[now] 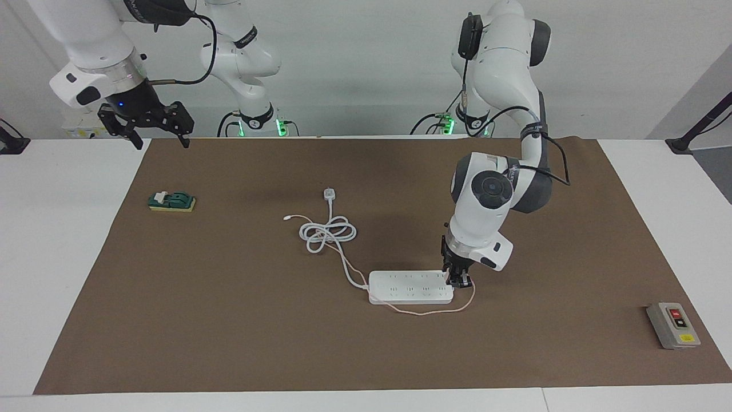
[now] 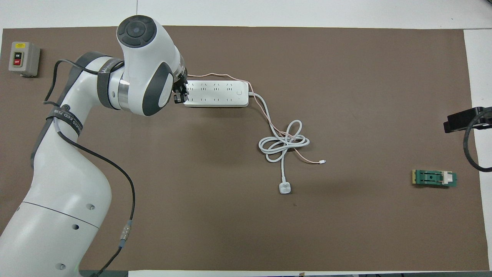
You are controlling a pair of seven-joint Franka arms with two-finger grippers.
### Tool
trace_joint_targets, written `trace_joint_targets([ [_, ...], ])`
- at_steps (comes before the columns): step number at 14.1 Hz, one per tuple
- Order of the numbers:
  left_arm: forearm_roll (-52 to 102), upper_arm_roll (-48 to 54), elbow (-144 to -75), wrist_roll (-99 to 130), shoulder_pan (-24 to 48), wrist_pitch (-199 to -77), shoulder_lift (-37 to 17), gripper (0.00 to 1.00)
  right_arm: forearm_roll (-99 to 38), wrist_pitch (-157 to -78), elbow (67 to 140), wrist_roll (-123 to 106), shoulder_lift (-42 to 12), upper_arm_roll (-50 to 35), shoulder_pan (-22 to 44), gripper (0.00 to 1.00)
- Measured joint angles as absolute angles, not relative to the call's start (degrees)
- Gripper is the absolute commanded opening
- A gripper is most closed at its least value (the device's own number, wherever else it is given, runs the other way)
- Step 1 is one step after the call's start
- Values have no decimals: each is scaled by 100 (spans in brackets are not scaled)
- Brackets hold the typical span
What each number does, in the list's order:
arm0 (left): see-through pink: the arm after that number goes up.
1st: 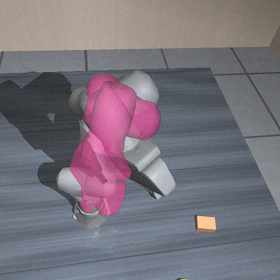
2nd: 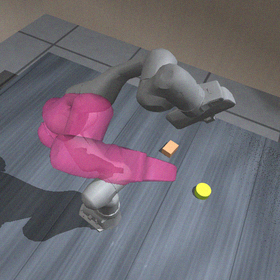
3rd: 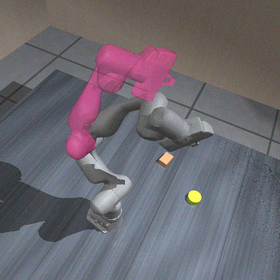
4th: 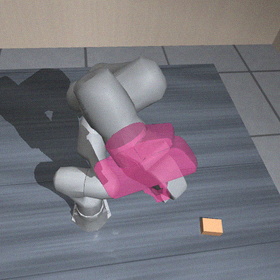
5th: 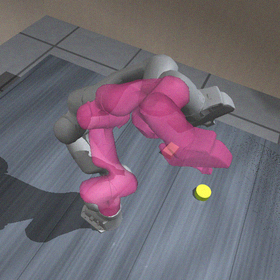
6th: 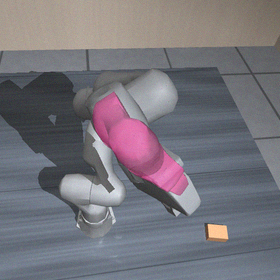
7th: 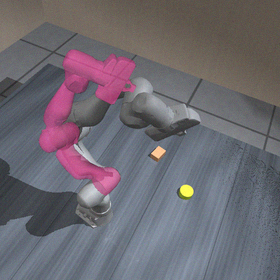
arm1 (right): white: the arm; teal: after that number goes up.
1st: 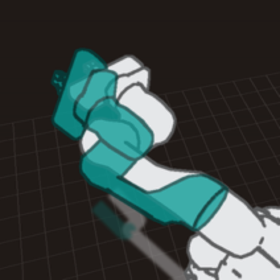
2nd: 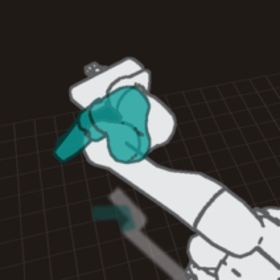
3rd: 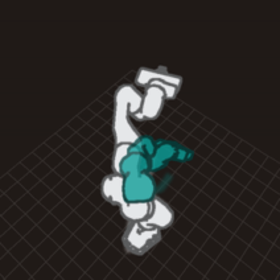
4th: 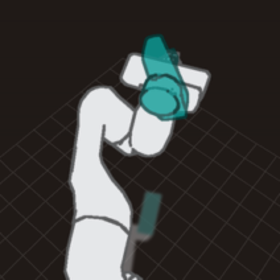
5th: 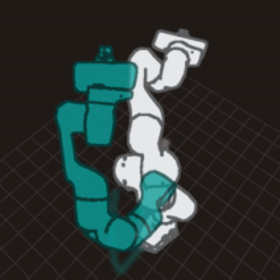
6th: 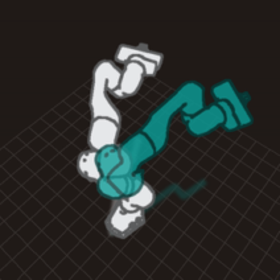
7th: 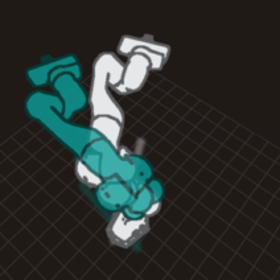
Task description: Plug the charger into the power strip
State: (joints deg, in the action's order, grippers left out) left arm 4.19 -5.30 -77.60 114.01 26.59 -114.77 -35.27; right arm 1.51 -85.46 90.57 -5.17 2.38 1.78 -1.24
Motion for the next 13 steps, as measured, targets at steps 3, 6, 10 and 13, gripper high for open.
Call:
trace_joint_targets([
  [3,435,-480,-7914,11401,2661,-11603,-3489,0,151,-8547,9057,-517,239,179,-124,100],
  [6,446,-406,-8114,11410,2684,-11758,-3401,0,151,-8547,9057,-517,239,180,-124,100],
  [10,507,-390,-8205,11422,2708,-11761,-3345,0,151,-8547,9056,-513,240,183,-134,100],
  [13,522,-395,-8230,11425,2734,-11761,-3331,0,151,-8547,9057,-512,240,183,-150,100],
])
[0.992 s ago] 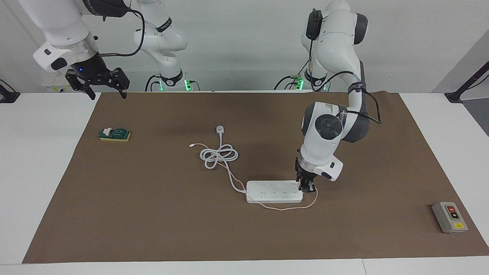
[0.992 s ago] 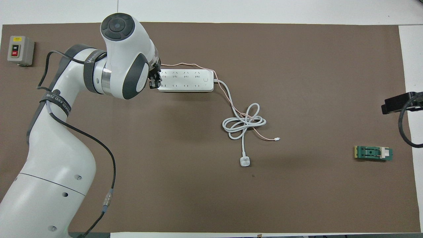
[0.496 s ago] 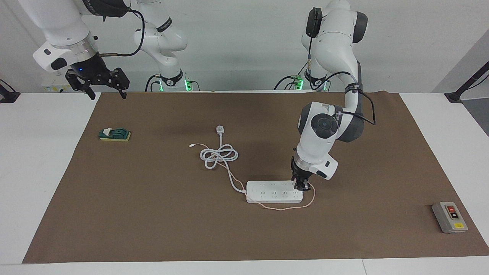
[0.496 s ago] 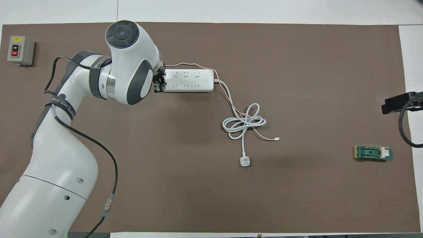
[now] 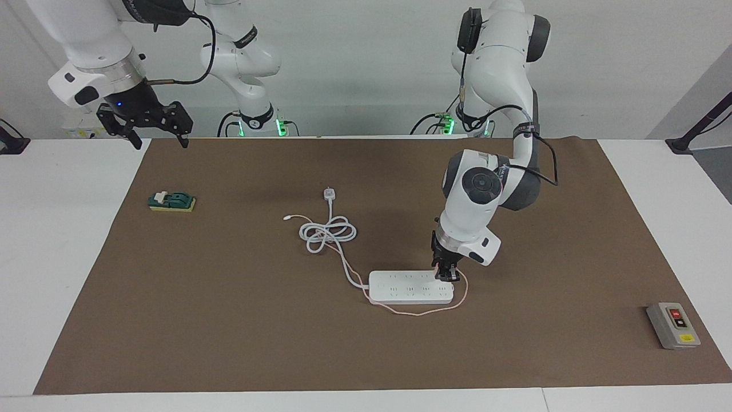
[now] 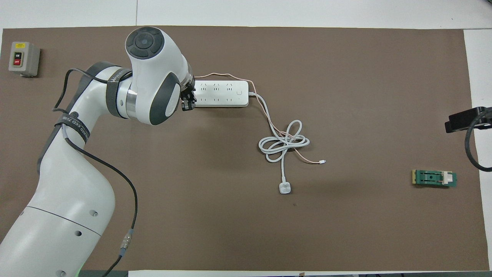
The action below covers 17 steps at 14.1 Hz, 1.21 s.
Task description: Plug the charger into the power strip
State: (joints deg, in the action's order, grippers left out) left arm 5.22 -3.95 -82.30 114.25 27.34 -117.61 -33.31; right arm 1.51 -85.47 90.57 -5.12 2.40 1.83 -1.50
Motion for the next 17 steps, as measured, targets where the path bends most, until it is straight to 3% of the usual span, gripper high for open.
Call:
trace_joint_targets([
  [17,522,-399,-8364,11421,2740,-11848,-3267,0,151,-8547,9057,-512,240,183,-166,100],
])
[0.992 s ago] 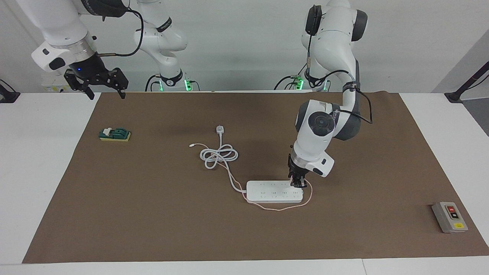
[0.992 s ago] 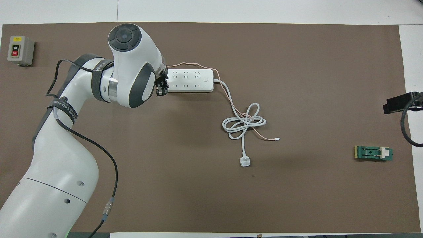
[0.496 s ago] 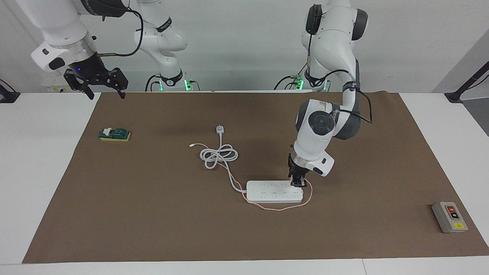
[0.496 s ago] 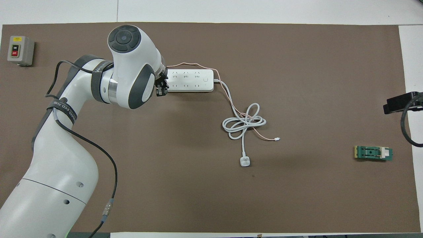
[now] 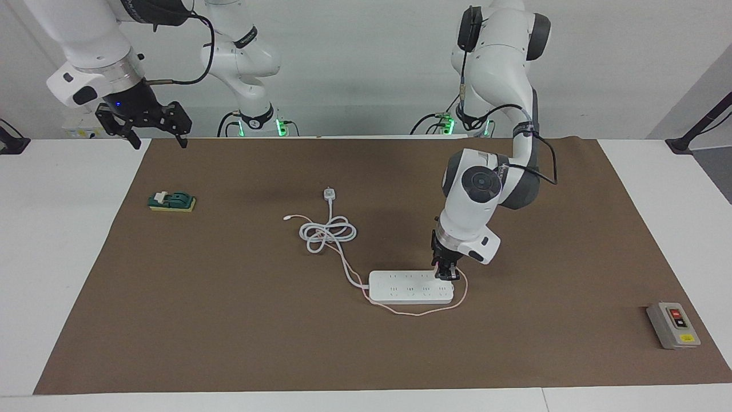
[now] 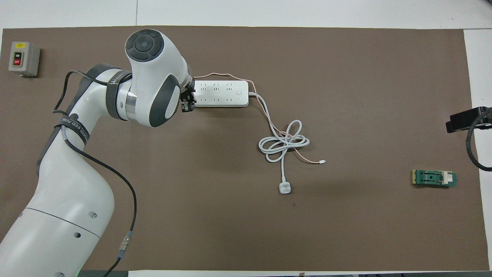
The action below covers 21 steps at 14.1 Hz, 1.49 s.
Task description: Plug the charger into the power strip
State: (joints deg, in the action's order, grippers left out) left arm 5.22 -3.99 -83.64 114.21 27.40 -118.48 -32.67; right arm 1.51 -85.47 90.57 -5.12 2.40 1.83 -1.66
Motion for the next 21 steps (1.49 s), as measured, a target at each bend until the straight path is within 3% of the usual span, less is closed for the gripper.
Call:
trace_joint_targets([
  [21,522,-391,-8491,11010,2745,-11987,-3243,0,151,-8547,9057,-512,240,182,-167,100],
])
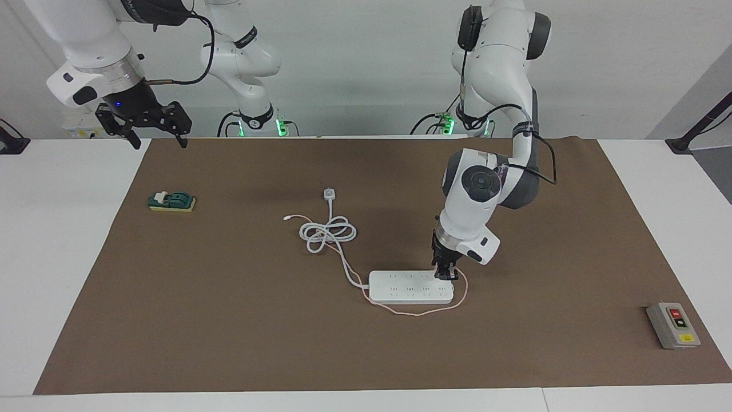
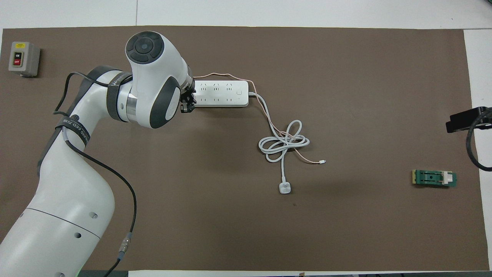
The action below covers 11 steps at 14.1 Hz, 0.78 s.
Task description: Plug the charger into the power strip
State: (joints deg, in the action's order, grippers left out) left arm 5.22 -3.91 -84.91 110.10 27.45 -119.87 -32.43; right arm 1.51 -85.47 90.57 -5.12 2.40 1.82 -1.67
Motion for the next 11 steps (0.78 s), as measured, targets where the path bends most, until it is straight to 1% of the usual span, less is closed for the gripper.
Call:
trace_joint_targets([
  [11,522,-385,-8638,10880,2747,-12161,-3209,0,151,-8547,9057,-512,240,182,-167,100],
])
